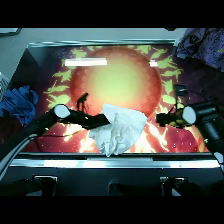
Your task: Fold the clothes and pants, and hang the long-sleeved shirts on hangers.
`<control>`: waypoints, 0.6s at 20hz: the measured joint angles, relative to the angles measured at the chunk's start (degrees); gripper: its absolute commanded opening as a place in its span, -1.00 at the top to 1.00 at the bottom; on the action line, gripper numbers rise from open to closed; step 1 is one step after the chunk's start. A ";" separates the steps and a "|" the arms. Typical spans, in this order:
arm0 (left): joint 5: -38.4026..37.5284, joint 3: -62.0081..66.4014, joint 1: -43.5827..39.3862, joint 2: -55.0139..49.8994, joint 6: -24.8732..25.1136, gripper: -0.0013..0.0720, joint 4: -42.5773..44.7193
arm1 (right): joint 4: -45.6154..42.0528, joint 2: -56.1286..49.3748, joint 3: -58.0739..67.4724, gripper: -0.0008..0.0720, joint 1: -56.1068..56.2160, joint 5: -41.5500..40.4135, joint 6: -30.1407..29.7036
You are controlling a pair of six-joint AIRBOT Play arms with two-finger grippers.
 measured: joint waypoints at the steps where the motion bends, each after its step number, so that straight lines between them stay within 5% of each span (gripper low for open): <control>1: -1.20 0.00 3.30 1.18 -0.33 -0.89 1.18 | 3.72 -0.35 -1.25 -0.35 -4.85 -1.73 -0.42; 7: -8.00 0.02 20.22 4.79 -0.76 -0.89 4.28 | 38.49 -10.16 -10.14 -0.40 -21.64 -11.10 -21.03; 12: -10.08 0.02 24.98 5.14 -0.81 -0.89 4.83 | 53.00 -20.28 -11.98 -0.35 -18.38 -17.64 -31.26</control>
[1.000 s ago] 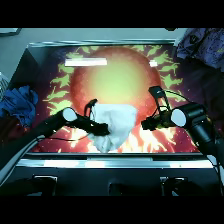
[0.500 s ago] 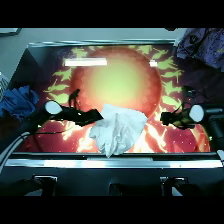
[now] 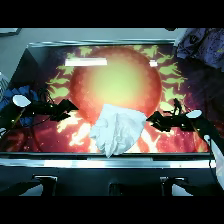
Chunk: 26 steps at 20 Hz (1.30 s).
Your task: Fold the clothes and pants, and hang the long-sleeved shirts on hangers.
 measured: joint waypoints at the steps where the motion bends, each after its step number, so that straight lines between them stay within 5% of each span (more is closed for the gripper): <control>1: -0.04 -0.07 0.35 -0.11 0.00 -0.89 0.00 | 1.27 -1.36 -0.11 -0.34 1.07 -1.25 -0.85; 2: -0.31 -0.17 0.52 -0.24 0.00 -0.89 0.02 | 2.23 -2.58 -0.20 -0.29 2.19 -2.38 -1.49; 4: -0.55 -0.72 0.55 -0.81 -0.02 -0.89 0.04 | 3.82 -4.20 -0.28 0.67 4.11 -4.42 -2.40; 5: -0.52 -1.09 0.22 -1.25 -0.02 -0.89 0.09 | 3.89 -4.79 -0.37 0.90 4.81 -5.20 -2.78; 14: 2.19 -2.67 -12.44 -9.57 4.39 -0.85 -3.80 | 6.21 -2.27 -0.37 0.90 6.21 -7.80 -4.22; 15: 2.93 -2.69 -13.92 -10.67 4.68 -0.69 -4.48 | 6.32 -1.64 -0.37 0.90 6.23 -7.80 -4.20; 16: 3.65 -2.69 -15.23 -11.63 4.96 -0.24 -5.31 | 6.32 -1.07 -0.37 0.90 6.23 -7.85 -4.20; 17: 4.70 -2.69 -16.44 -12.59 5.09 0.71 -6.32 | 6.32 -0.44 -0.37 0.90 6.23 -7.78 -4.17; 18: 5.09 -2.67 -17.33 -13.35 5.40 0.93 -7.34 | 6.32 0.17 -0.37 0.90 6.23 -7.67 -3.98; 26: 4.24 9.75 -11.80 -8.48 8.24 0.94 -4.94 | 2.45 8.41 10.19 0.91 6.25 -4.22 -3.98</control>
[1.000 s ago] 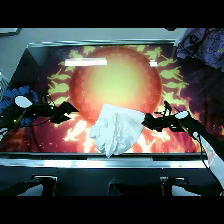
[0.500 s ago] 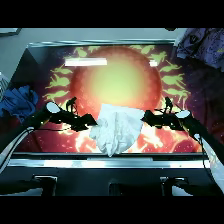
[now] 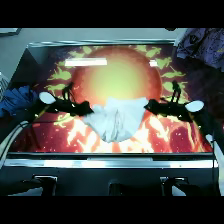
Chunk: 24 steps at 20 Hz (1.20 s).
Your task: Fold the clothes and pants, and hang the long-sleeved shirts on hangers.
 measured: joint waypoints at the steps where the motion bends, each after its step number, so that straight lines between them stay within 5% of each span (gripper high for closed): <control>1: -0.83 4.00 1.44 1.29 0.11 0.94 1.18 | -0.55 1.25 4.31 0.91 0.00 0.42 0.00; 7: -6.86 29.07 8.26 9.97 -0.66 0.93 11.80 | -8.26 9.53 31.80 0.91 0.00 3.91 2.43; 16: -16.74 37.48 10.01 25.79 -13.79 0.93 31.91 | -27.36 25.59 47.06 0.91 0.00 13.11 16.68; 24: -16.63 21.14 5.38 18.91 -16.35 0.92 33.92 | -28.46 5.99 47.65 0.90 0.09 25.66 24.57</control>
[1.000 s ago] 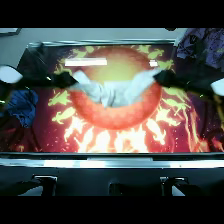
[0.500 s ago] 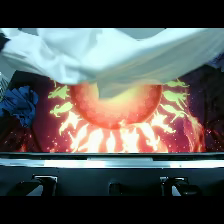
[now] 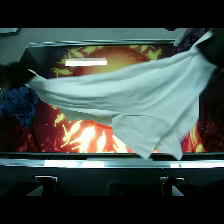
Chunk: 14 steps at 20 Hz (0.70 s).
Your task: Fold the clothes and pants, and hang the long-sleeved shirts on hangers.
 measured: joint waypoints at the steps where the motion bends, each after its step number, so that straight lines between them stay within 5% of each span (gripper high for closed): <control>1: 1.84 -3.23 -0.87 -2.34 -0.02 0.92 0.17 | 0.39 -4.46 0.02 0.90 0.07 1.05 0.24; 10: 19.56 -13.60 -3.52 -26.23 -0.24 0.92 -3.72 | 6.93 -38.53 -0.02 0.90 0.13 -8.98 0.57; 11: 20.55 -13.53 -3.28 -27.78 -0.26 0.92 -4.70 | 8.24 -40.28 -0.02 0.79 0.13 -9.88 0.55; 14: 22.10 -13.35 -2.40 -30.18 -0.26 0.92 -6.95 | 10.84 -43.10 0.02 -0.06 0.00 -10.75 -0.20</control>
